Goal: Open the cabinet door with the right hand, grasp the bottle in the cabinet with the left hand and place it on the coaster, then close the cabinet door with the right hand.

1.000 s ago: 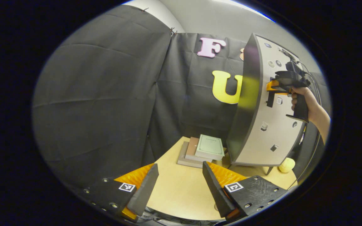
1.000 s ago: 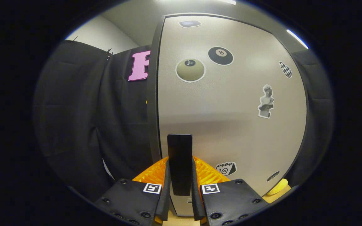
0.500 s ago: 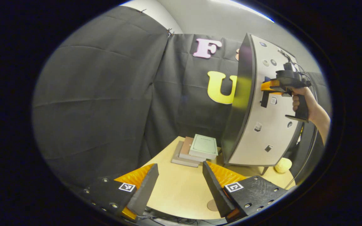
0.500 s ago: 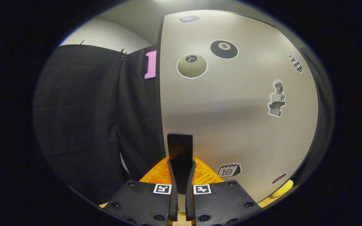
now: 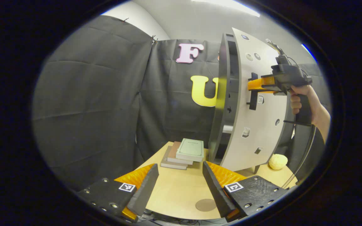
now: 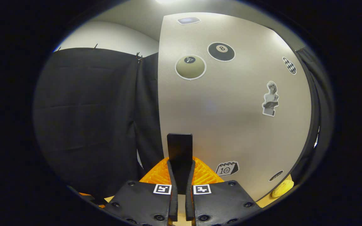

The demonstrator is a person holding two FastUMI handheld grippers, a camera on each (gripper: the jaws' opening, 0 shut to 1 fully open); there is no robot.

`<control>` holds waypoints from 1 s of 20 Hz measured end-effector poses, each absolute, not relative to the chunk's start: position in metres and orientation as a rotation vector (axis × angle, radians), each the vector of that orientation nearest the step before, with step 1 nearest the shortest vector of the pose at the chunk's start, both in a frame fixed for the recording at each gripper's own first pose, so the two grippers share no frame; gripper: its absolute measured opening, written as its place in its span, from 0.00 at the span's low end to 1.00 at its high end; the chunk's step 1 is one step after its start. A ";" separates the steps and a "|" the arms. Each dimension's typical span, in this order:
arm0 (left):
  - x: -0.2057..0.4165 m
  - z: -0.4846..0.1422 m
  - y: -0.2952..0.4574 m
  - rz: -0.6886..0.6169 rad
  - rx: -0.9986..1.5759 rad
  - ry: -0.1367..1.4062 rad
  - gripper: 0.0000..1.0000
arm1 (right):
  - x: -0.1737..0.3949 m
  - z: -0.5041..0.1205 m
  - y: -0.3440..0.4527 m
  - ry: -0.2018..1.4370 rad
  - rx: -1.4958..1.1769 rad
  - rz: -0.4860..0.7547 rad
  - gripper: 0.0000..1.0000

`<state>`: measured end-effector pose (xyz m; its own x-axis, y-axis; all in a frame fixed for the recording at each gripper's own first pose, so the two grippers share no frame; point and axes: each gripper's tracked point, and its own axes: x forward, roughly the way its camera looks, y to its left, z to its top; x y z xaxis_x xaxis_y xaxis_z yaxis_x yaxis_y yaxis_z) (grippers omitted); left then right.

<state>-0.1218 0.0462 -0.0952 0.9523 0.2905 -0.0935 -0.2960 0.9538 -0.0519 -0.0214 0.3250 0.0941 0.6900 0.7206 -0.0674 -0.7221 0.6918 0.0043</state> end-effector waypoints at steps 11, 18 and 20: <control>-0.151 -0.077 -0.023 0.303 -0.059 0.060 0.86 | -0.036 0.092 0.284 0.069 -0.001 0.909 0.08; -0.176 -0.082 -0.062 0.291 -0.073 0.062 0.85 | -0.036 0.091 0.272 0.063 0.016 0.908 0.14; -0.182 -0.085 -0.072 0.287 -0.077 0.068 0.86 | -0.036 0.091 0.269 0.060 0.021 0.899 0.11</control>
<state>-0.1820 -0.0725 -0.0848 0.9567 0.2803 -0.0780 -0.2855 0.9561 -0.0656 -0.0361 0.2690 0.0908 0.6211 0.7825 -0.0430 -0.7814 0.6226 0.0436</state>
